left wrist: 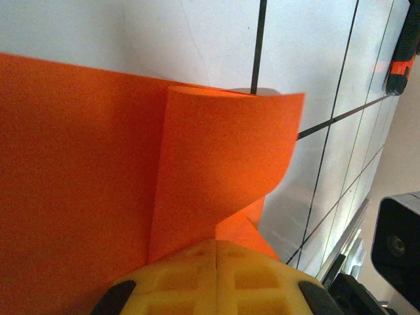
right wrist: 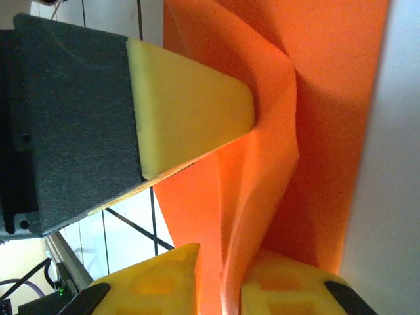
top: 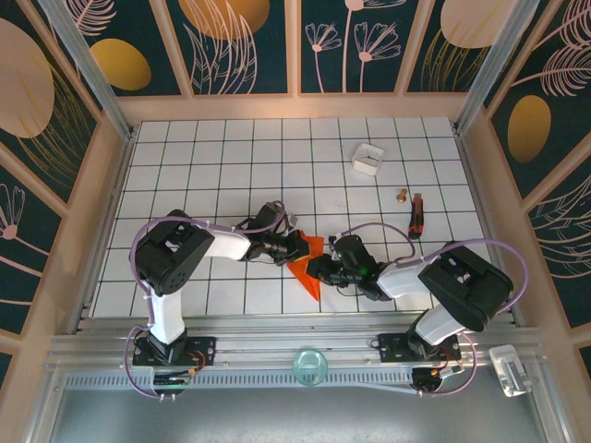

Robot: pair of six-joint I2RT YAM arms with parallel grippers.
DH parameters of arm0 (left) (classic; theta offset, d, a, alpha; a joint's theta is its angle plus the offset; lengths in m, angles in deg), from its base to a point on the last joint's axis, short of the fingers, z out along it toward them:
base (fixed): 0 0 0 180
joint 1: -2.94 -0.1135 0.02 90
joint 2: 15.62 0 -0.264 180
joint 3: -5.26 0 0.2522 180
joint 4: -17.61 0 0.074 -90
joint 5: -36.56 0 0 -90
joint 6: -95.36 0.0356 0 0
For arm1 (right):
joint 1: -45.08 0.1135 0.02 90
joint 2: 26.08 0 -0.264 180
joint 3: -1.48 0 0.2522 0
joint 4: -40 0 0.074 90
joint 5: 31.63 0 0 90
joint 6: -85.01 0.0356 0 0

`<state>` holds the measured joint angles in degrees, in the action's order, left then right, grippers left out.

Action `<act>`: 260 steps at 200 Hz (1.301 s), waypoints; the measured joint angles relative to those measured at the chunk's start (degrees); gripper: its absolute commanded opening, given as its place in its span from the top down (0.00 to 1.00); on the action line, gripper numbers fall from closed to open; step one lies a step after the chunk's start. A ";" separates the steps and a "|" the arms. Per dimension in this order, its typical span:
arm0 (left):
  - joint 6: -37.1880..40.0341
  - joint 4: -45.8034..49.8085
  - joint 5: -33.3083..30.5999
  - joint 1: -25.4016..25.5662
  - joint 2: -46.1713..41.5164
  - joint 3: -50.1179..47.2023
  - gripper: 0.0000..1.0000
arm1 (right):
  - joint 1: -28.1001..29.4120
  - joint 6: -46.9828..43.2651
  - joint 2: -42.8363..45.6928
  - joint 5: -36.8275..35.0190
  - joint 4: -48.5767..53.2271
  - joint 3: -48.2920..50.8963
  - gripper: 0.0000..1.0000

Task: Fold a paper plane with a square sheet of paper (pick it up from the middle)
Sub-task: Perform the fourth fold on the wing at the bottom-center of the table.

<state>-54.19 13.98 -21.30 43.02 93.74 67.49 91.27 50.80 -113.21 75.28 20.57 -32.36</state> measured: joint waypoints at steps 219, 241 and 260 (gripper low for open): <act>0.68 0.09 0.44 -0.07 0.31 0.42 0.98 | -0.46 -1.16 4.66 -0.26 15.65 -6.23 0.73; 0.87 0.17 0.44 -0.07 0.42 0.57 0.98 | -0.46 -0.85 4.74 -0.98 18.67 -6.95 0.73; 0.94 0.44 0.44 -0.07 0.52 0.81 0.98 | -0.46 -0.76 5.29 -1.84 21.22 -6.99 0.73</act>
<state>-53.25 14.42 -20.86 42.95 94.26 68.30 90.81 50.04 -107.93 73.44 41.79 -39.35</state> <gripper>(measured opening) 0.061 0.271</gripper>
